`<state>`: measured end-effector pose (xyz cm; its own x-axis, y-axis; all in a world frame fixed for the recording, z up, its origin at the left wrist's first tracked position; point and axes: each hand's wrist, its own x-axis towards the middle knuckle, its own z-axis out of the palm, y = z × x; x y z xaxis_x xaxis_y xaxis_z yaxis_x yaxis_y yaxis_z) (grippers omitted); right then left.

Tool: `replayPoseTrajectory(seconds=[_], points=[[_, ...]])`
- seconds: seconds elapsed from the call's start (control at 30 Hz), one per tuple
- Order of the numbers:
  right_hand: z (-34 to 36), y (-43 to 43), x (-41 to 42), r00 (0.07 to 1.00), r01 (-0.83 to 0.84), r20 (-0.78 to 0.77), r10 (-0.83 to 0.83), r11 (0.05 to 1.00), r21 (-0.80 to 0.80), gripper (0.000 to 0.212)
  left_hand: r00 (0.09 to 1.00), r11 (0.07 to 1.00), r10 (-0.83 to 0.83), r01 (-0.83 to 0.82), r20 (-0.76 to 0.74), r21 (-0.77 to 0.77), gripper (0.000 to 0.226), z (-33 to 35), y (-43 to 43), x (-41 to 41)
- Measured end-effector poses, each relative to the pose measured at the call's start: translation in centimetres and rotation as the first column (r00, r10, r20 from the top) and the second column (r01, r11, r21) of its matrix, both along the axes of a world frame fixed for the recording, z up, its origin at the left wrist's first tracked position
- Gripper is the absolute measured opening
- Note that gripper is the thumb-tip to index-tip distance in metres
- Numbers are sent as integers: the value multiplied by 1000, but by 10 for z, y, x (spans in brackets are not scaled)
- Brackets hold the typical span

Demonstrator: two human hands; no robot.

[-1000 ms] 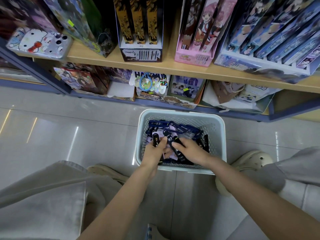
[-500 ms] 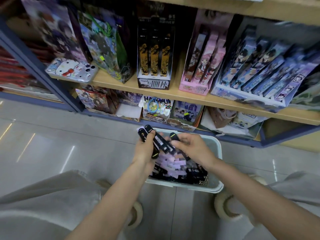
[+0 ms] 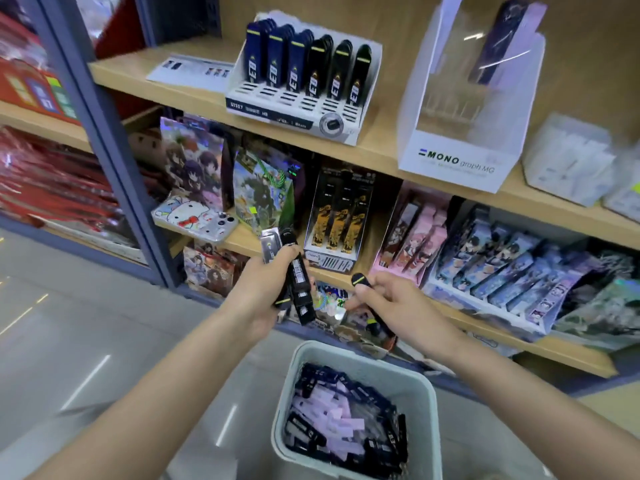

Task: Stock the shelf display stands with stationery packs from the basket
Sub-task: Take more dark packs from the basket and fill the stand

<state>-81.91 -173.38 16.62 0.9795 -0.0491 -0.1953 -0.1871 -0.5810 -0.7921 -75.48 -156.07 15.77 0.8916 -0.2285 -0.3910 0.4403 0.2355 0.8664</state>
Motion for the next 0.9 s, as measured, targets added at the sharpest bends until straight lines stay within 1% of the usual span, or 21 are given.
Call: replayPoseTrajectory(seconds=[0.03, 0.1, 0.13, 0.17, 0.27, 0.37, 0.4, 0.47, 0.5, 0.57, 0.6, 0.67, 0.77, 0.9], points=[[9, 1, 5, 998, -33, 49, 38, 994, -100, 22, 1000, 1000, 0, 1, 15, -2, 15, 5, 3, 3], [31, 2, 15, 980, -38, 176, 90, 960, -279, 22, 999, 1000, 3, -2, 35, -29, 18, 13, 8, 9], [44, 5, 20, 964, -21, 245, 103, 948, -319, 16, 999, 999, 11, -9, 40, -45, 18, 16, 10, 12], [56, 8, 26, 945, 0, 309, 107, 945, -326, 11, 999, 998, 24, -21, 41, -60, 17, 19, 12, 16], [94, 18, 45, 880, 78, 470, 73, 953, -293, 18, 997, 994, 60, -56, 40, -98, 16, 23, 16, 25], [126, 24, 71, 773, 136, 634, 6, 975, -176, 15, 995, 991, 87, -81, 49, -110, 21, 22, 20, 34], [135, 25, 82, 727, 163, 686, -27, 977, -134, 16, 994, 989, 101, -95, 46, -112, 30, 23, 22, 35], [150, 27, 103, 651, 220, 756, -71, 970, -99, 15, 994, 990, 102, -98, 31, -103, 56, 24, 24, 37], [156, 27, 113, 629, 239, 773, -84, 967, -90, 14, 995, 990, 99, -95, 33, -101, 54, 23, 25, 39], [162, 27, 132, 617, 242, 780, -109, 969, -55, 13, 994, 990, 104, -100, 35, -98, 31, 23, 27, 41], [162, 27, 141, 622, 243, 774, -119, 969, -47, 13, 993, 991, 111, -108, 31, -85, 25, 22, 27, 43], [157, 24, 155, 638, 264, 760, -124, 962, -65, 11, 993, 992, 111, -109, 27, -68, 22, 23, 26, 45], [149, 20, 169, 672, 286, 735, -88, 947, -148, 10, 993, 992, 112, -111, 26, -55, 21, 23, 28, 48], [151, 20, 177, 738, 272, 674, -36, 930, -248, 13, 994, 993, 110, -109, 15, -49, 28, 20, 28, 53]])
